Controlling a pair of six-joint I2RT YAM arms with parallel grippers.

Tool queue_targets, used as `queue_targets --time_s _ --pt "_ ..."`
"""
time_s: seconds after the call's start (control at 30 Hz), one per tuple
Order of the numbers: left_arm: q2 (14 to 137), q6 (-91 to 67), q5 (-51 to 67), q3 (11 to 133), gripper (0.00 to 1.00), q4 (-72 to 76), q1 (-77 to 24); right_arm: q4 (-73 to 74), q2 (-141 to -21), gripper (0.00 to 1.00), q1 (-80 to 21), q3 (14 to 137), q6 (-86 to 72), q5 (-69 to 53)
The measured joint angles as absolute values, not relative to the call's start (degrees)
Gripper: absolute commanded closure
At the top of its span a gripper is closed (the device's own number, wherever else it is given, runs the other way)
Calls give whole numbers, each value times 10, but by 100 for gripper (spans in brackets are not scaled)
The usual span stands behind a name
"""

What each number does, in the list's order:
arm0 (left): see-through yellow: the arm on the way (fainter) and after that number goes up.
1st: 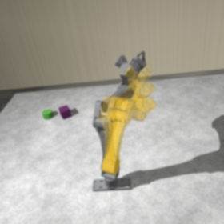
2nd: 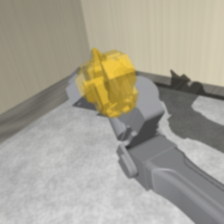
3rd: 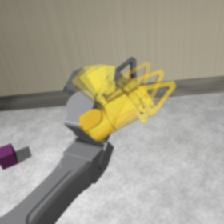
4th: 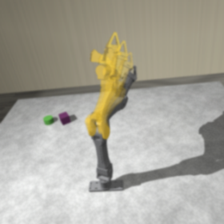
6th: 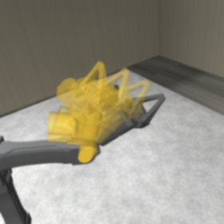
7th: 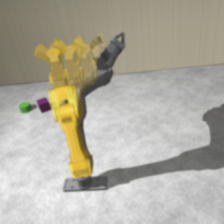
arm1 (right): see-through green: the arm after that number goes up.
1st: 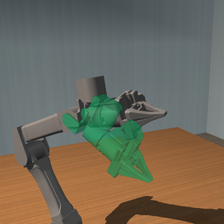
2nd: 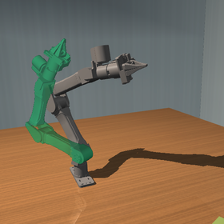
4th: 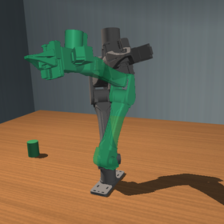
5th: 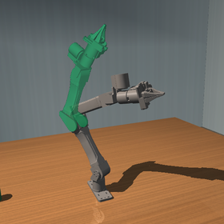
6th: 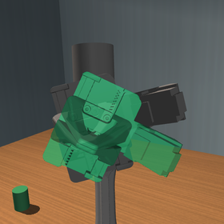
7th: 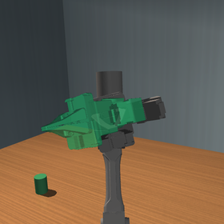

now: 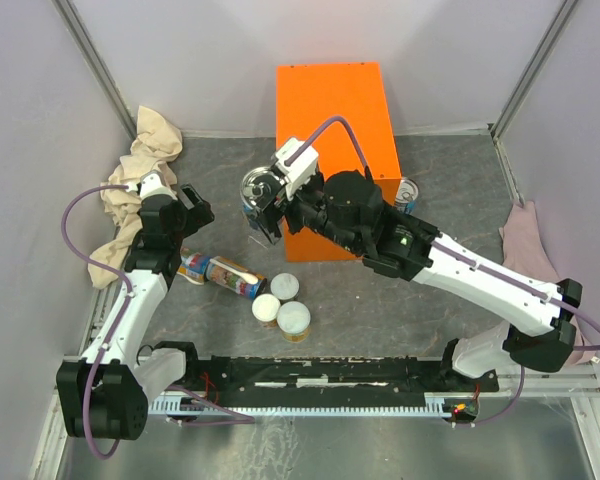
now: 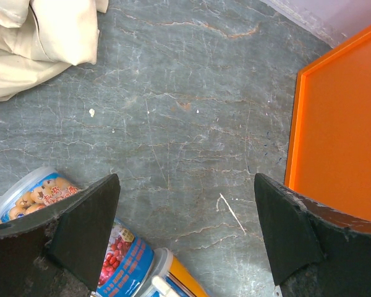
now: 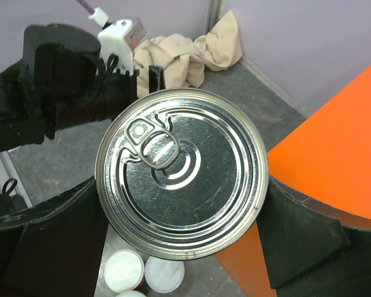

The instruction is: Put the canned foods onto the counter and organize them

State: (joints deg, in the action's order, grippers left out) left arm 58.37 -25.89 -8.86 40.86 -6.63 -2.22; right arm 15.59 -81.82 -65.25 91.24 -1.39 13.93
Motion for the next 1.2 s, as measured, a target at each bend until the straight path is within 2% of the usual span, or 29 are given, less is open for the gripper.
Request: queue_targets --time_s 1.2 --pt "587 -259 -85 408 5 -58 -22 186 -859 99 -572 1065 7 116"
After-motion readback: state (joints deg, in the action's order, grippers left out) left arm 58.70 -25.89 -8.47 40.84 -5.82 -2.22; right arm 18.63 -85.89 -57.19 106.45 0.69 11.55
